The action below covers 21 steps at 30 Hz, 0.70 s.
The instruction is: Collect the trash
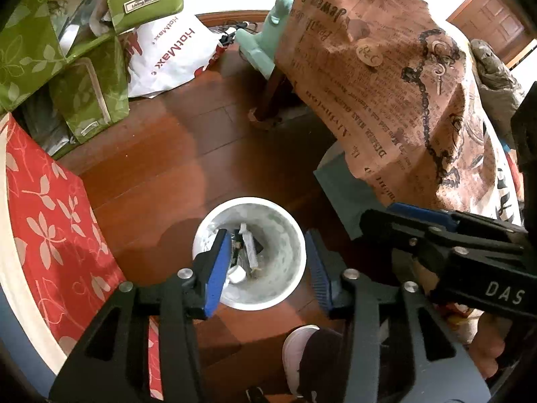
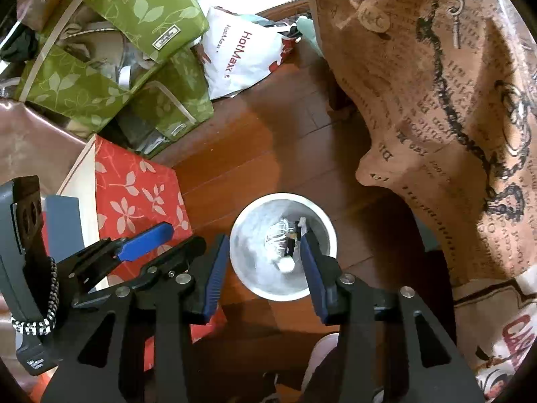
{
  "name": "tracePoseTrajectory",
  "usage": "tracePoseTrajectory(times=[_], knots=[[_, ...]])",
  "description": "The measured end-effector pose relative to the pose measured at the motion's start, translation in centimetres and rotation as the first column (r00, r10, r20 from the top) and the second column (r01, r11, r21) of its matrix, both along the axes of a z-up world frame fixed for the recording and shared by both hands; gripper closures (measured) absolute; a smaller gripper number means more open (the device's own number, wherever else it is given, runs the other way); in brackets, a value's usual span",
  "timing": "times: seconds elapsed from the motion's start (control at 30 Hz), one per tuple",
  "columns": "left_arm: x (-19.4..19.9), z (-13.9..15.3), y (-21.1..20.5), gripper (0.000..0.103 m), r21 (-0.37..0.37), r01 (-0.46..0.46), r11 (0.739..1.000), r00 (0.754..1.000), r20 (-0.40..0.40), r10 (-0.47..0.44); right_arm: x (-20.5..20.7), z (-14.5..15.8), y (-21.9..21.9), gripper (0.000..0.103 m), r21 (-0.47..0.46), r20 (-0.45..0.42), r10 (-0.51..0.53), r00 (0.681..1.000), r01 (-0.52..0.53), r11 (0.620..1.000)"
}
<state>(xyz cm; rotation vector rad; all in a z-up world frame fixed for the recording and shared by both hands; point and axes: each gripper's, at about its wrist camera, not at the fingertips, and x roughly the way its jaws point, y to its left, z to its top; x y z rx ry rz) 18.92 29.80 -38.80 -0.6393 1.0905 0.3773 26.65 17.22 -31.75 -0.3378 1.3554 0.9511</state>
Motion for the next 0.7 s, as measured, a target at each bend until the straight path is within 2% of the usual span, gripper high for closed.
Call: tracePoseTrajectory(times=[0.2, 0.37, 0.5, 0.7], knots=[[-0.3, 1.9, -0.8, 0.058, 0.014, 0.016, 1.000, 1.000, 0.018, -0.016, -0.7, 2.6, -1.2, 0.063, 0.012, 0.112, 0.018, 0.994, -0.020, 1.000], [-1.3, 5.6, -1.6, 0.058, 0.043, 0.028, 0.999, 0.997, 0.069, -0.031, -1.5, 6.3, -3.0, 0.063, 0.047, 0.207, 0.014, 0.978, -0.024, 0.999], [-2.4, 10.0, -2.7, 0.058, 0.096, 0.040, 0.995, 0.991, 0.123, -0.052, -2.7, 10.6, -5.3, 0.063, 0.103, 0.296, -0.015, 0.955, -0.016, 0.995], [-4.5, 18.8, -6.4, 0.058, 0.224, 0.049, 0.973, 0.966, 0.237, -0.103, -4.9, 17.3, -9.7, 0.063, 0.205, 0.405, -0.102, 0.908, 0.018, 0.979]])
